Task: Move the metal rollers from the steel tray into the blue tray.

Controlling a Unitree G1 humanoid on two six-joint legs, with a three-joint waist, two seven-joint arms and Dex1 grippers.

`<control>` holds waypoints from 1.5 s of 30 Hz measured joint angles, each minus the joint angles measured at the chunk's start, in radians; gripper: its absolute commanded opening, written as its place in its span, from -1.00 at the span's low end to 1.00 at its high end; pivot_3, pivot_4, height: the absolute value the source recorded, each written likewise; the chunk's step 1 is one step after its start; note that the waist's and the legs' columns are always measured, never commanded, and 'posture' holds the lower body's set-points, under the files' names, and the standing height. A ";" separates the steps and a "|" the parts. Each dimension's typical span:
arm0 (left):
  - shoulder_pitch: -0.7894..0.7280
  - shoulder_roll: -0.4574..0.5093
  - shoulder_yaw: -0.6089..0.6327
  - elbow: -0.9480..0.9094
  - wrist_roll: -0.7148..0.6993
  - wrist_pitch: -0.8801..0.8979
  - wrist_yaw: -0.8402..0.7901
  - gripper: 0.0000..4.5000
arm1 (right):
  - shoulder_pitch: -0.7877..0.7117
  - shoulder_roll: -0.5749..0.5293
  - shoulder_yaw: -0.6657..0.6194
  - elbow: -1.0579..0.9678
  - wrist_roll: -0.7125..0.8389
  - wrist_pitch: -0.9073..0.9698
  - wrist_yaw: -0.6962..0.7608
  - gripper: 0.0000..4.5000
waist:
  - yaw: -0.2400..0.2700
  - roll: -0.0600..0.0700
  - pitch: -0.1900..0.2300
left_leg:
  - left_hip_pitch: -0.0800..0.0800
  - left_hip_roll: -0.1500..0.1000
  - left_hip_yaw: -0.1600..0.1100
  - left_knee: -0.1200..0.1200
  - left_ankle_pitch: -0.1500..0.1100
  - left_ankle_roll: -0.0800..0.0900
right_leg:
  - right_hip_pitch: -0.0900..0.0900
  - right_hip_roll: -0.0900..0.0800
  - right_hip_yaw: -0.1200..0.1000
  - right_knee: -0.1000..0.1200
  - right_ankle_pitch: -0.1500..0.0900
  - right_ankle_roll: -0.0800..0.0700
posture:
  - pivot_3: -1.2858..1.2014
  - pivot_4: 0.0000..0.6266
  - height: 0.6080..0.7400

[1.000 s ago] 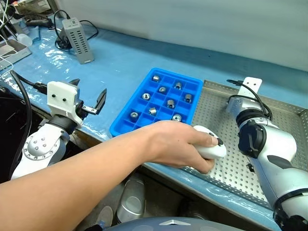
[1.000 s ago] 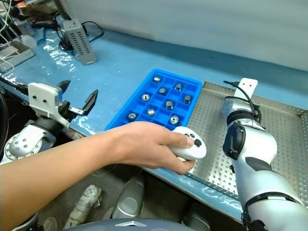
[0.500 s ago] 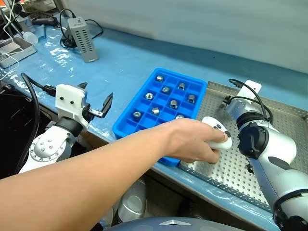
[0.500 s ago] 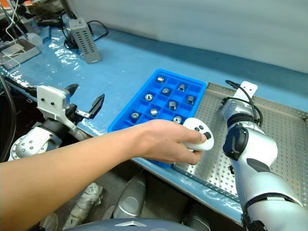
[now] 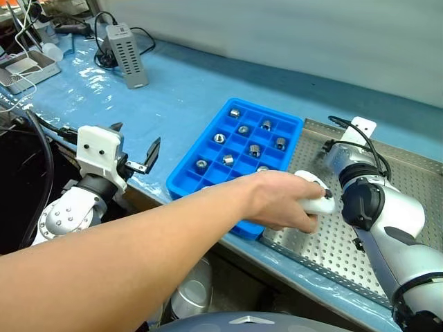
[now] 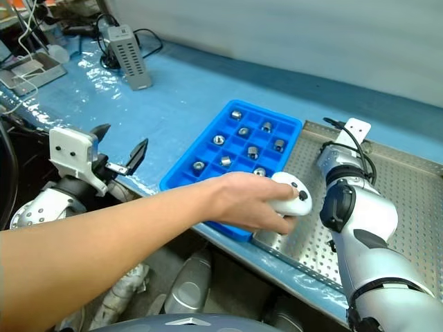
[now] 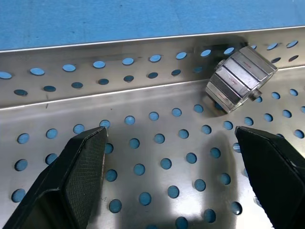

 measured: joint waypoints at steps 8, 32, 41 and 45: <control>0.049 -0.020 0.012 -0.067 0.002 0.028 0.041 1.00 | -0.007 0.070 -0.026 -0.011 0.026 -0.042 0.157 0.98 | 0.024 -0.001 0.000 | 0.004 0.000 -0.001 -0.003 0.000 0.000 | 0.001 0.001 0.002 0.000 0.000 0.000 | 0.85 -0.52 1.00; 0.278 -0.053 0.072 -0.156 0.000 -0.032 0.150 1.00 | -0.099 -0.038 0.212 0.007 -0.233 -0.020 0.040 0.98 | 0.131 -0.002 0.001 | 0.004 0.000 -0.007 -0.007 -0.005 -0.008 | -0.007 0.009 0.005 -0.004 0.001 -0.003 | 0.95 -0.52 1.00; 0.405 0.005 0.076 -0.158 -0.054 -0.164 0.236 1.00 | -0.141 -0.056 0.241 0.007 -0.262 0.002 -0.100 0.98 | 0.201 -0.001 0.001 | 0.004 -0.002 -0.012 -0.007 -0.005 -0.009 | -0.006 0.009 0.005 -0.003 0.001 -0.003 | 0.99 -0.52 1.00; 0.464 0.043 0.076 -0.159 -0.088 -0.221 0.286 1.00 | -0.160 -0.073 0.247 0.007 -0.264 0.007 -0.118 0.98 | 0.226 -0.001 0.001 | 0.004 -0.003 -0.015 -0.007 -0.005 -0.009 | -0.005 0.009 0.004 -0.004 0.001 -0.002 | 1.00 -0.52 1.00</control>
